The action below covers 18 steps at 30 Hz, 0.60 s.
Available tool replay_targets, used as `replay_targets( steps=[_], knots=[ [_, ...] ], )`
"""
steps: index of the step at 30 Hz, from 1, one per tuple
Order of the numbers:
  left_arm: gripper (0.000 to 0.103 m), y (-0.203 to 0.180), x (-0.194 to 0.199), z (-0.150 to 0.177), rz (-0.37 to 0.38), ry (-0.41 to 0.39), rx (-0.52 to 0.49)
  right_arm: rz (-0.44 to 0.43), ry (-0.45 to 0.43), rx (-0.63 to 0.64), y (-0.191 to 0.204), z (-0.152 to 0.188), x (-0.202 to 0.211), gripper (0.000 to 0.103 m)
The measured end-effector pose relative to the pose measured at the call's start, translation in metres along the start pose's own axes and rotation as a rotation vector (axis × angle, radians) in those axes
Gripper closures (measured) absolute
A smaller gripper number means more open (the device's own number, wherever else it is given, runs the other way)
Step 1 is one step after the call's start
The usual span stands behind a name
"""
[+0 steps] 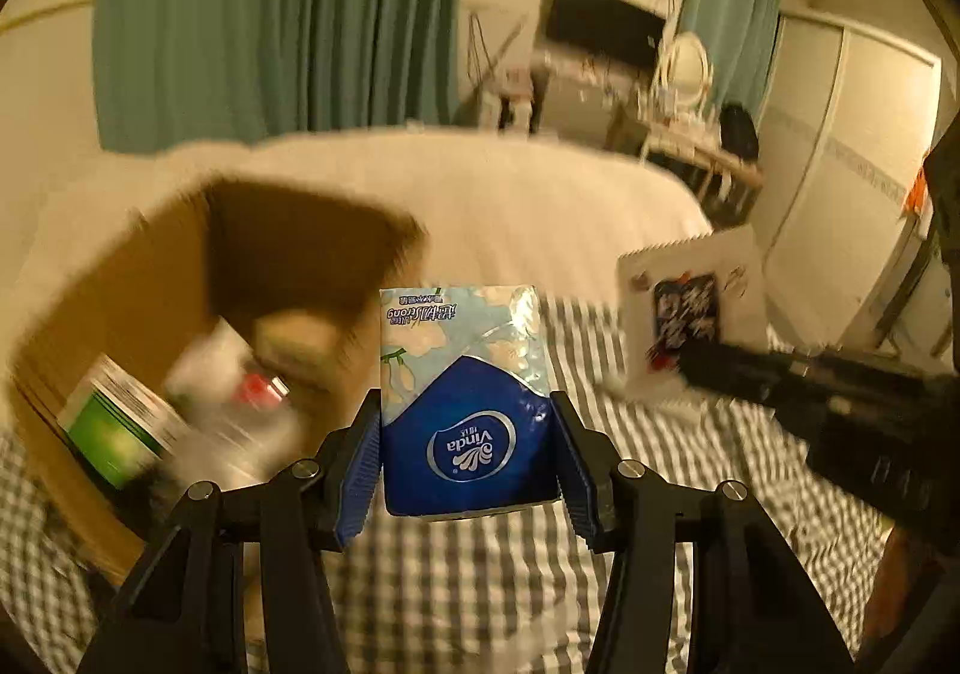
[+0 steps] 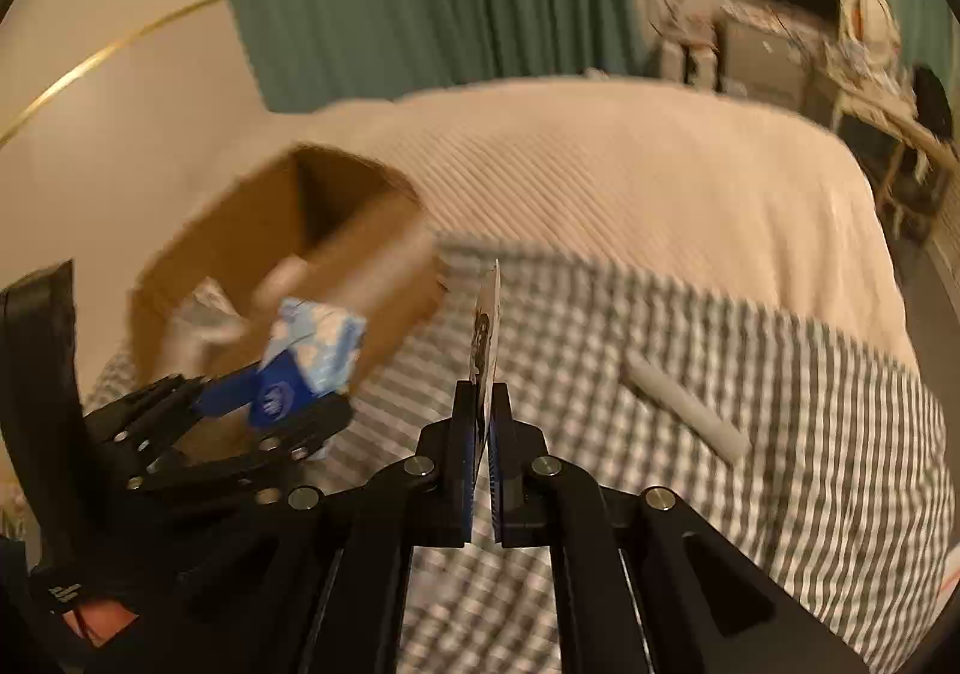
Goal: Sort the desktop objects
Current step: 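Carry tissue pack and sachet over the cardboard box and release both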
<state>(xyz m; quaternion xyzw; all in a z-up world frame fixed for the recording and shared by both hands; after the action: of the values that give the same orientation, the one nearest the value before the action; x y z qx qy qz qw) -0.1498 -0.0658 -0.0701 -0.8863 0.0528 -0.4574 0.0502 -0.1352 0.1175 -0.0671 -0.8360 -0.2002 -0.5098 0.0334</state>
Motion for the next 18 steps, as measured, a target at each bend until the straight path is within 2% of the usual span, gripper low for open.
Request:
replay_targets(
  steps=[4, 8, 13, 18],
  knots=[
    [0.049, 0.038, 0.037, -0.020, -0.041, -0.052, 0.027, -0.052, -0.047, 0.057, 0.050, -0.029, 0.022, 0.100],
    [0.049, 0.079, 0.047, -0.027, -0.099, -0.043, 0.050, -0.094, -0.056, 0.106, 0.097, -0.048, 0.023, 0.100],
    [0.049, 0.135, 0.024, -0.013, -0.131, 0.036, 0.103, -0.122, -0.022, 0.147, 0.140, -0.058, -0.006, 0.100],
    [0.047, 0.159, -0.004, -0.005, -0.114, 0.083, 0.128, -0.137, 0.017, 0.157, 0.160, -0.066, -0.039, 0.100]
  ],
)
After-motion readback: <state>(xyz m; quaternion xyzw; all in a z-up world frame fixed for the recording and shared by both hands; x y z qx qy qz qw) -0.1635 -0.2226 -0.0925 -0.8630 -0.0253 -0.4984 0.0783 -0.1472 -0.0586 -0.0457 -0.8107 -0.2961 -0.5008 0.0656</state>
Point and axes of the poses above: each gripper's, at about its wrist camera, not at the fingertips, and x roughly against the way its jaws point, y to its left, z to its underside, the point moved 10 cm from there along -x, roughly the way its jaws point, and after that the axes turned 15 degrees about y, right-handed, at the moved point
